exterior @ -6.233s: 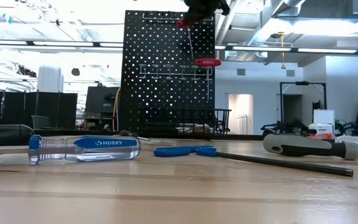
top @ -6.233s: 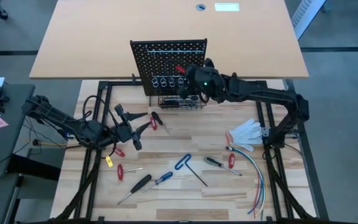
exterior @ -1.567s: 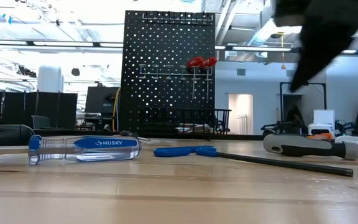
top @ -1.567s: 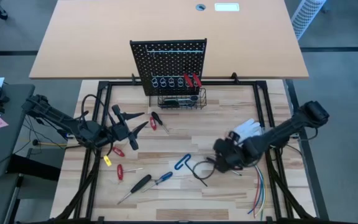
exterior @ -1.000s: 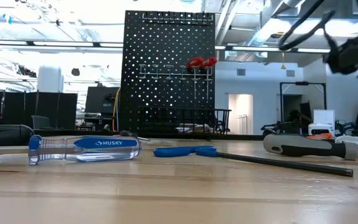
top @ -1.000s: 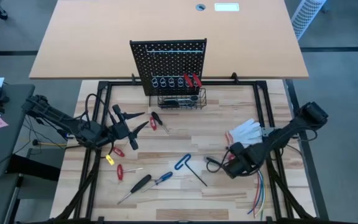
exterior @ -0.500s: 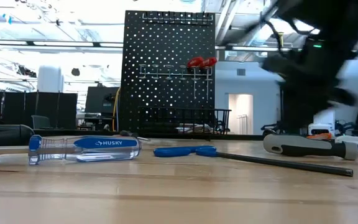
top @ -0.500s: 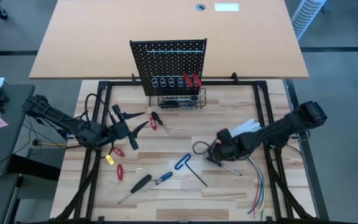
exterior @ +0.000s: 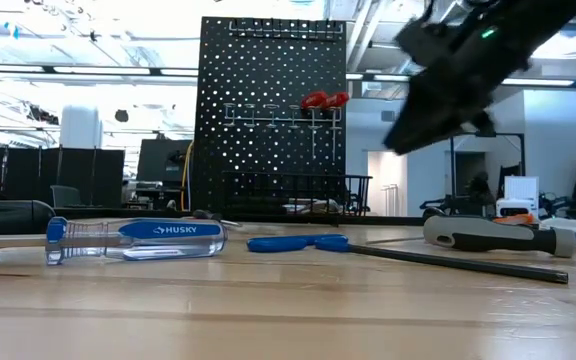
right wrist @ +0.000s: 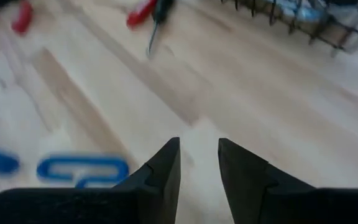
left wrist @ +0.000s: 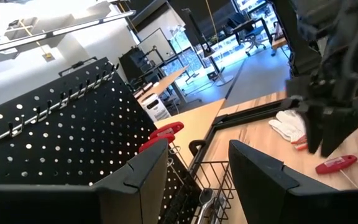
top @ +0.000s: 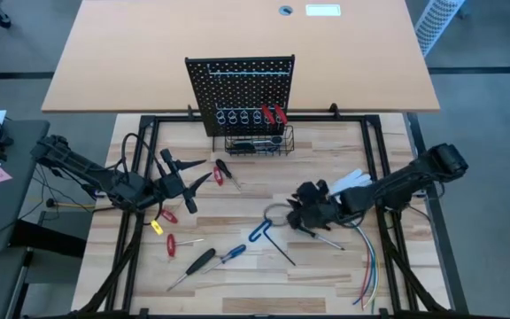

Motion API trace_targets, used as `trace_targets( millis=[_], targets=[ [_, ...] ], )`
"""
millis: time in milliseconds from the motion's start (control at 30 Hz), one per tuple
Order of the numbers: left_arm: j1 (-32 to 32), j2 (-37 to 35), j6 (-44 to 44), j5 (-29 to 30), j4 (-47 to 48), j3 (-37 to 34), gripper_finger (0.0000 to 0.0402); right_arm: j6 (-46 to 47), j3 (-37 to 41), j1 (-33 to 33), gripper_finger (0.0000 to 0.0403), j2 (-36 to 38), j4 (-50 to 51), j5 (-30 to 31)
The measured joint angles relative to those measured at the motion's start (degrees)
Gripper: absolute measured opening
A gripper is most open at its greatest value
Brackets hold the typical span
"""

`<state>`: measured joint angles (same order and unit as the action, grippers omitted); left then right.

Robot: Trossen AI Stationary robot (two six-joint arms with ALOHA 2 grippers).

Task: Hang tools onto peg board
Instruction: Hang the red Allen wrench on the pegboard

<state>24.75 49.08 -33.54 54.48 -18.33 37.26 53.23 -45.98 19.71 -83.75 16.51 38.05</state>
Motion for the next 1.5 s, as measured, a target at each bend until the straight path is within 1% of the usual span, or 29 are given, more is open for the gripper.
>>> trace_targets(
  millis=[67, 167, 200, 267, 333, 400, 467, 633, 733, 800, 867, 933, 1033, 1067, 1133, 1167, 1200, 1267, 1333, 1367, 1433, 1500],
  targets=[
    [0.0, -0.01, 0.12, 0.0, 0.11, 0.0, 0.0166, 4.03, -0.52, 3.1, 0.0107, 1.05, 7.37, 0.3],
    [0.0, -0.01, 0.4, 0.0, 0.77, 0.0, 0.0166, 9.98, -0.44, 8.41, 0.0102, 0.81, 15.28, -0.38],
    [0.0, -0.02, 0.41, 0.0, 1.07, 0.0, 0.0166, 12.11, -0.23, 10.03, 0.0102, 0.22, 16.47, -0.38],
    [0.0, 0.0, 0.41, 0.0, 1.14, 0.0, 0.0166, 15.47, 0.87, 12.61, 0.0102, -1.2, 15.68, -0.47],
    [0.0, 0.0, 0.41, 0.0, 1.01, 0.0, 0.0166, 18.32, 2.12, 13.88, 0.0104, -3.04, 14.83, -0.51],
    [0.0, 0.0, 0.41, -0.02, 0.99, 0.0, 0.0166, 21.02, 2.67, 13.92, 0.0112, -5.08, 14.95, -0.51],
    [0.0, 0.0, 0.41, 0.0, 0.98, 0.0, 0.0166, 22.07, 2.68, 13.14, 0.013, -7.25, 14.59, -0.52],
    [-0.51, 0.0, 0.37, -0.02, 0.99, 0.0, 0.0166, 21.48, 2.68, 8.9, 0.0204, -11.81, 13.28, -1.99],
    [-0.72, -0.02, 0.45, -0.02, 1.05, 0.0, 0.0166, 19.19, 2.5, 6.04, 0.0237, -13.97, 10.86, -3.72],
    [-0.72, 0.0, 0.86, -0.02, 1.23, 0.0, 0.0166, 16.19, 2.45, 4.6, 0.024, -15.48, 8.91, -4.22],
    [-0.7, 0.0, 0.98, -0.08, 1.3, 0.0, 0.0166, 14.29, 2.3, 3.52, 0.0226, -17.07, 6.78, -4.31],
    [-0.72, 0.0, 1.72, -0.07, 1.4, 0.0, 0.0166, 12.84, 2.32, 2.89, 0.0195, -17.05, 5.48, -5.42],
    [-1.04, 0.0, 4.12, -0.08, 1.69, 0.0, 0.0166, 10.59, 2.37, 2.82, 0.0125, -16.95, 4.83, -6.34],
    [-1.2, -0.02, 4.95, -0.07, 2.98, 0.22, 0.0166, 10.0, 2.35, 2.82, 0.0098, -16.95, 4.83, -6.55],
    [-1.88, -0.02, 7.87, -0.28, 8.65, 1.77, 0.0166, 9.34, 2.36, 2.69, 0.0053, -16.95, 4.73, -6.01],
    [-2.33, -0.02, 10.21, -1.12, 12.58, 2.91, 0.0166, 8.76, 2.26, 2.69, 0.0048, -16.96, 4.28, -5.28],
    [-2.95, -0.02, 12.86, -3.55, 16.63, 4.13, 0.0166, 7.79, 1.92, 2.69, 0.0048, -17.11, 3.95, -4.02],
    [-4.72, -0.02, 17.06, -11.05, 22.54, 5.96, 0.0166, 4.59, 0.48, 2.49, 0.0048, -17.1, 3.69, -0.53],
    [-6.96, 0.03, 18.54, -19.49, 23.88, 6.32, 0.0166, -0.91, -1.39, 1.45, 0.0048, -16.66, 3.8, 2.83],
    [-8.02, 0.05, 18.48, -22.63, 24.08, 6.28, 0.0166, -4.41, -2.65, 0.76, 0.0048, -16.16, 3.83, 4.64],
    [-10.13, 0.02, 17.63, -26.51, 23.09, 5.69, 0.0166, -12.58, -5.55, -0.52, 0.0048, -14.08, 3.29, 8.9],
    [-12.21, 0.04, 17.04, -28.05, 21.79, 4.69, 0.0166, -21.37, -8.94, -1.81, 0.0048, -12.86, 2.56, 11.93]
  ],
)
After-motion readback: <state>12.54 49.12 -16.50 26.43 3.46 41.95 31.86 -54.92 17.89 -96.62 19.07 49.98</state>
